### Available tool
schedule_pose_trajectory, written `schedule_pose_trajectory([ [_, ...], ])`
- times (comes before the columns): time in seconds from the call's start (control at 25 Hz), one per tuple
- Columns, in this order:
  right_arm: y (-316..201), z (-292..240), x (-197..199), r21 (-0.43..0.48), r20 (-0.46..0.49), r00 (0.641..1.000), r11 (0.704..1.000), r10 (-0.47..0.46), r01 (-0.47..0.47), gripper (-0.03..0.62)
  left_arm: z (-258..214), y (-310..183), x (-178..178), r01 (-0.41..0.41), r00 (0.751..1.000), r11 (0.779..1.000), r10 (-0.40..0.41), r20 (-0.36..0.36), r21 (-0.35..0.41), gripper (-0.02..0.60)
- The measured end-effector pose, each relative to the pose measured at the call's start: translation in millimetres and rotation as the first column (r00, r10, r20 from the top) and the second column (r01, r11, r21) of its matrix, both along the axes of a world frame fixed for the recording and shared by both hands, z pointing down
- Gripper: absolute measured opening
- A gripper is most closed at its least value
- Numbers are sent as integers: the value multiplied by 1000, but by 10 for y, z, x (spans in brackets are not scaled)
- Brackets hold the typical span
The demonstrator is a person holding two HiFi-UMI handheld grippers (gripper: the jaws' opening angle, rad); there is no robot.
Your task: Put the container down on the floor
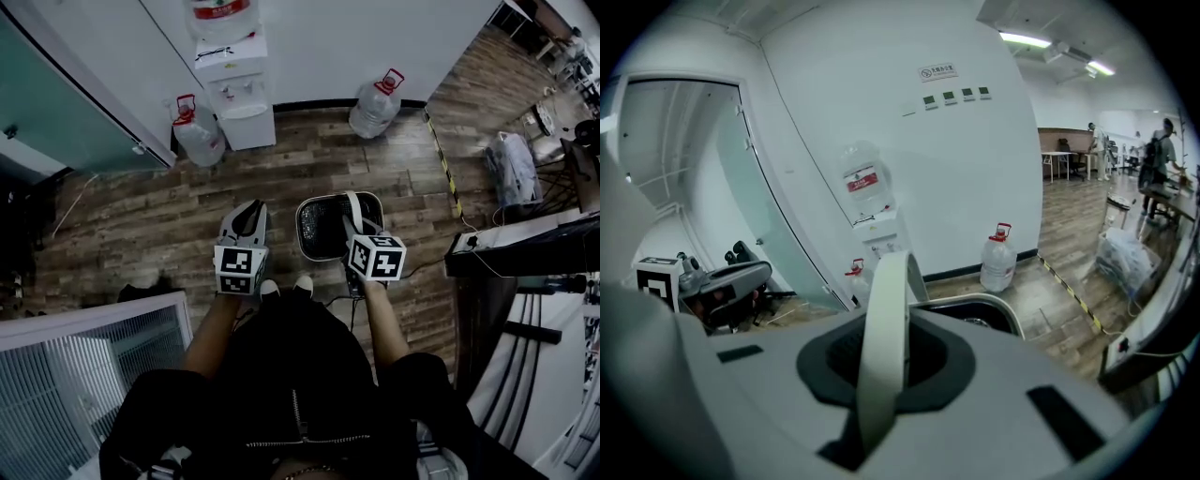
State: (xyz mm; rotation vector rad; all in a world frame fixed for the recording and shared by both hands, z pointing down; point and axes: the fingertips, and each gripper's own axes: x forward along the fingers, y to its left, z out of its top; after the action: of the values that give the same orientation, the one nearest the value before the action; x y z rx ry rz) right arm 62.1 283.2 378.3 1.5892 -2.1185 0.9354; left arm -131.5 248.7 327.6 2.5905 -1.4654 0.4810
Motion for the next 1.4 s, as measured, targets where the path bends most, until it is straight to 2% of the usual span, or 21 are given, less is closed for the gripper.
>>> schedule_pose_trajectory([
  [0.4, -160, 56, 52, -28, 13, 999, 999, -44, 44, 31, -31, -117, 80, 44, 999, 999, -44, 23, 7, 38],
  [0.88, -318, 101, 54, -45, 53, 998, 998, -40, 42, 31, -26, -299, 292, 32, 999, 999, -32, 13, 3, 38],
  [1.4, -812, 206, -95, -90, 59, 997, 994, -50, 55, 31, 95, -982, 279, 35, 999, 999, -36, -23, -25, 38],
])
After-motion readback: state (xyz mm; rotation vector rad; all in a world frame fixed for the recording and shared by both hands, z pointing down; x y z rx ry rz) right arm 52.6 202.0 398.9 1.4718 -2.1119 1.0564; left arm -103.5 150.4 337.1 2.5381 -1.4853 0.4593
